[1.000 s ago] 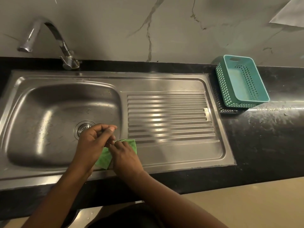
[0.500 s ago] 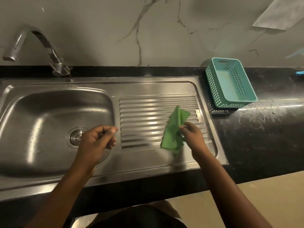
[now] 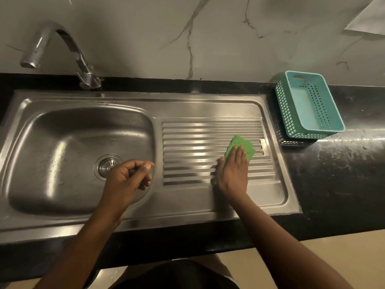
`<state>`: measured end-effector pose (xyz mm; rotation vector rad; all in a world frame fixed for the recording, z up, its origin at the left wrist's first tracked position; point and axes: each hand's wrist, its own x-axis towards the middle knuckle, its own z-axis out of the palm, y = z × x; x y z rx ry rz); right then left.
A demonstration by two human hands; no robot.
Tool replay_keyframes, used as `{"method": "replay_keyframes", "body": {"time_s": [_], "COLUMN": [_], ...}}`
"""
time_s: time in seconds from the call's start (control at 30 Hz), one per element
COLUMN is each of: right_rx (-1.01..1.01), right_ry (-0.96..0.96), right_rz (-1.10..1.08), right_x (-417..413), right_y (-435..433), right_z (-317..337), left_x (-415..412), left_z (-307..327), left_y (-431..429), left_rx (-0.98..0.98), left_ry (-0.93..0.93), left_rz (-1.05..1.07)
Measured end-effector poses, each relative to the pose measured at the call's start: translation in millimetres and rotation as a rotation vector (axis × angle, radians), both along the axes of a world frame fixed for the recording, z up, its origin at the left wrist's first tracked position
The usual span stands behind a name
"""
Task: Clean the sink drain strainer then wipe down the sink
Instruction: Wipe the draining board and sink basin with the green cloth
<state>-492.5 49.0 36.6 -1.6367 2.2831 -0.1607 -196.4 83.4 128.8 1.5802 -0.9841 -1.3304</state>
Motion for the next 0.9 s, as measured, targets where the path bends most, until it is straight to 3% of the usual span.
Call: {"method": "replay_keyframes", "body": {"time_s": [0.13,0.3,0.43,0.53,0.7,0.9], "right_rx": [-0.027,-0.007,0.085,0.092,-0.022,-0.07], "right_ry": [0.006,-0.092,0.06,0.151,0.069,0.107], "right_rz": [0.017,0.346,0.621,0.801,0.771,0.55], "right_x": [52,147,200,189,144,85], "right_y": [-3,0,-18,-24,-26,-36], "right_z": [-6,-3,-3,-7,-5,0], "left_x": [13,21,19,18,16,11], "left_z": [-4,-5,-1,3,8,12], "left_y": [4,1,-3,-6,-11,-8], "left_rx": [0.027,0.037,0.014,0.005,-0.015,0.008], "left_ry": [0.001,-0.019,-0.052,-0.058,-0.046,-0.016], "left_rz": [0.023,0.031,-0.001,-0.012,0.02,0.0]}}
